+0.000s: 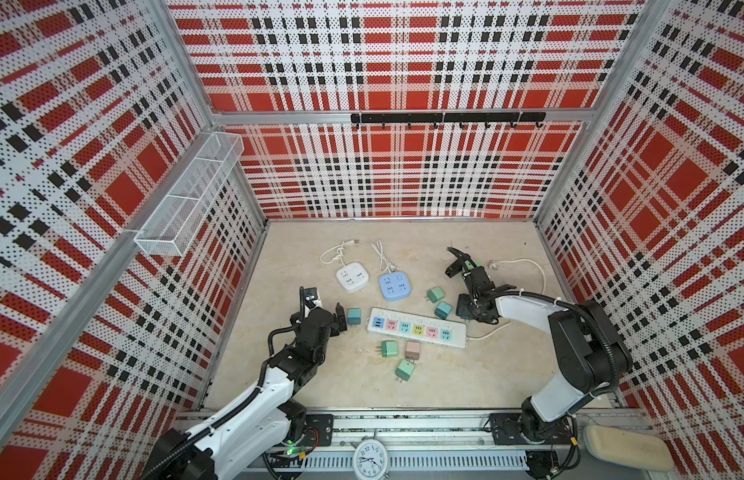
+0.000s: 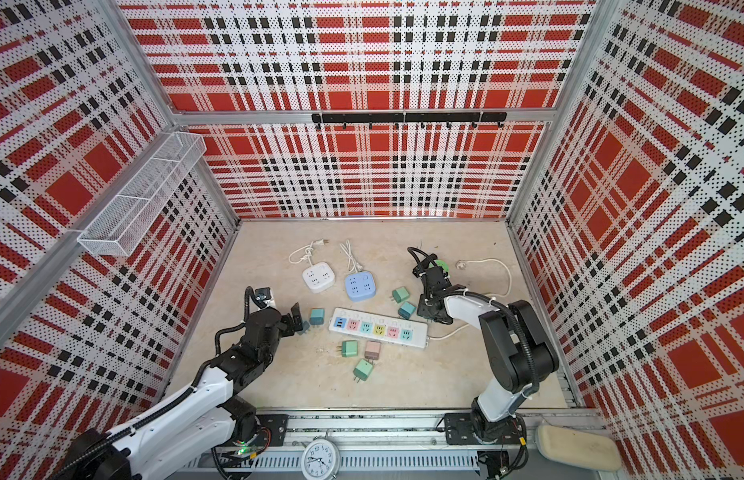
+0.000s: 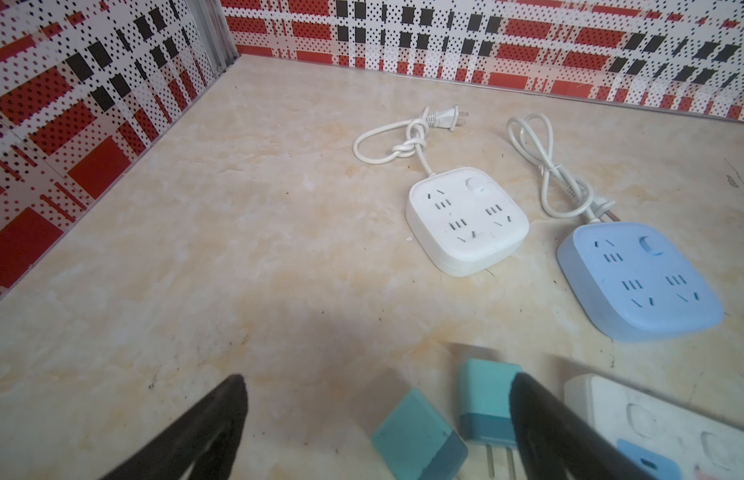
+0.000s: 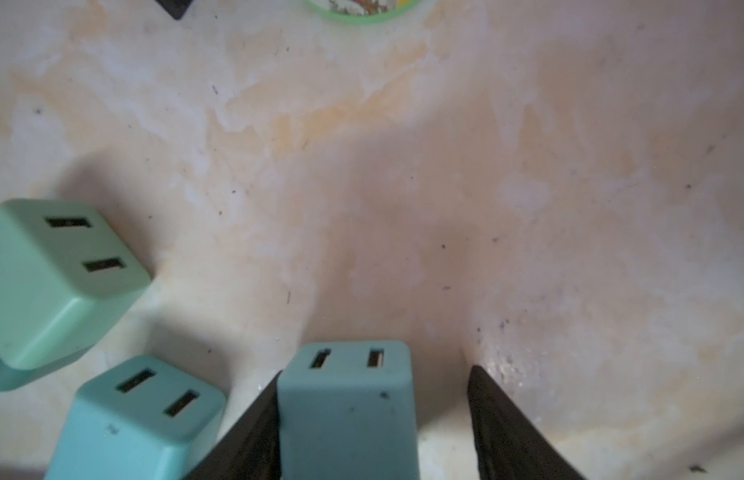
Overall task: Insert the plug
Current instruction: 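Lower the right gripper and close it on a teal plug adapter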
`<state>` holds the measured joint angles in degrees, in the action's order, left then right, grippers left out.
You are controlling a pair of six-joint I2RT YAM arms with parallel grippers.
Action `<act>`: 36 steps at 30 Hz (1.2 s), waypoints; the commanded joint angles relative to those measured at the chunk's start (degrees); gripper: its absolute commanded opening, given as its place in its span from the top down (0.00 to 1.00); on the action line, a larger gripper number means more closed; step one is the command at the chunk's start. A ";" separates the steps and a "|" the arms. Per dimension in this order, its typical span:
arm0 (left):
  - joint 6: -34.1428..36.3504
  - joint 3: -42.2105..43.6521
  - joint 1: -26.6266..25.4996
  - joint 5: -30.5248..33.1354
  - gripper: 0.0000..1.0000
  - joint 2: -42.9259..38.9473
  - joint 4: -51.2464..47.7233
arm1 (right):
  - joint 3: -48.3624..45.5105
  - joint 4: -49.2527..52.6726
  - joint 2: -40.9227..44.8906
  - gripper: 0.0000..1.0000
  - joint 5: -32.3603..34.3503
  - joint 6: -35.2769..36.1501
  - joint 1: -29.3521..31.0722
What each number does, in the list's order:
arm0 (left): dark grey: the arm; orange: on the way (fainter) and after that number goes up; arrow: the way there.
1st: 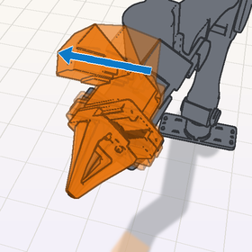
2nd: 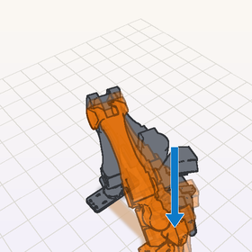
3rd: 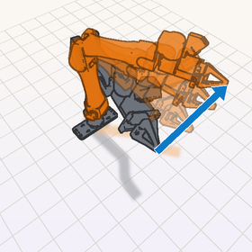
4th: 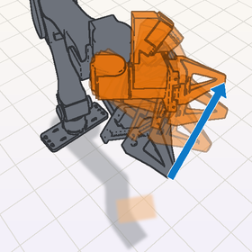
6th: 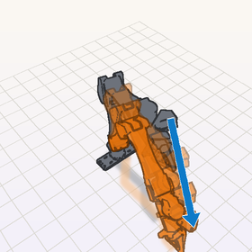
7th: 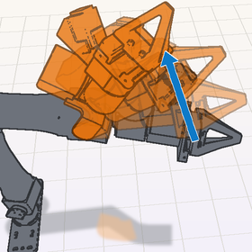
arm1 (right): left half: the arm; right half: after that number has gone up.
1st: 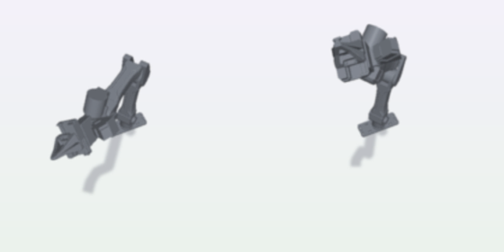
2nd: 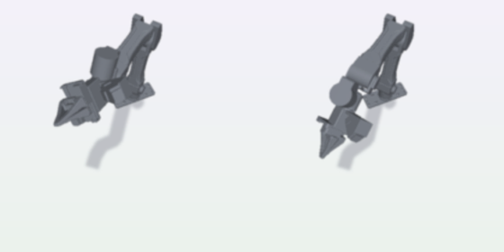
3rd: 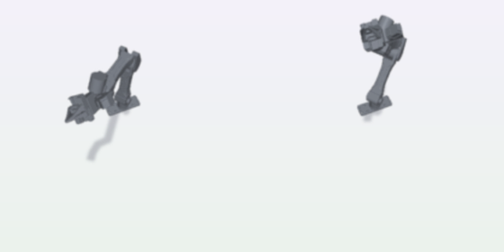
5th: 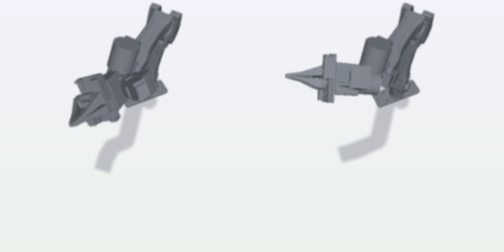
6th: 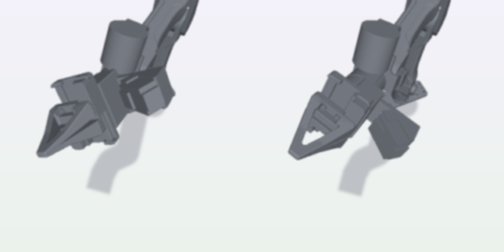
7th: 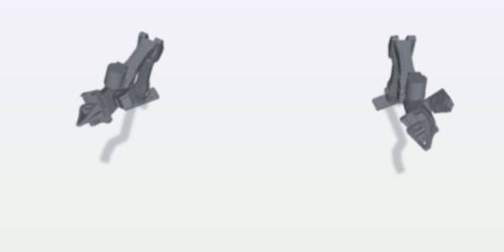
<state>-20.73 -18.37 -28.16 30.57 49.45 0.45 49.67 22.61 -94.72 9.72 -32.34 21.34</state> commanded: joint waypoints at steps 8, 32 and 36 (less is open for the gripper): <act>-0.35 -2.36 -0.88 2.51 0.00 1.19 0.96 | -1.50 0.30 1.33 0.40 -0.82 -0.79 0.93; -0.08 -3.16 -1.79 3.61 0.01 3.13 0.96 | -1.62 -0.56 2.55 0.61 -0.28 -0.07 2.21; -0.60 -3.22 -1.73 4.38 0.01 3.41 0.80 | -0.78 -1.20 5.55 0.67 0.56 0.78 2.21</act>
<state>-20.34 -20.01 -29.56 32.73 52.58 0.58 48.25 22.55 -92.53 9.58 -32.32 23.20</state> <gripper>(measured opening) 0.993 0.444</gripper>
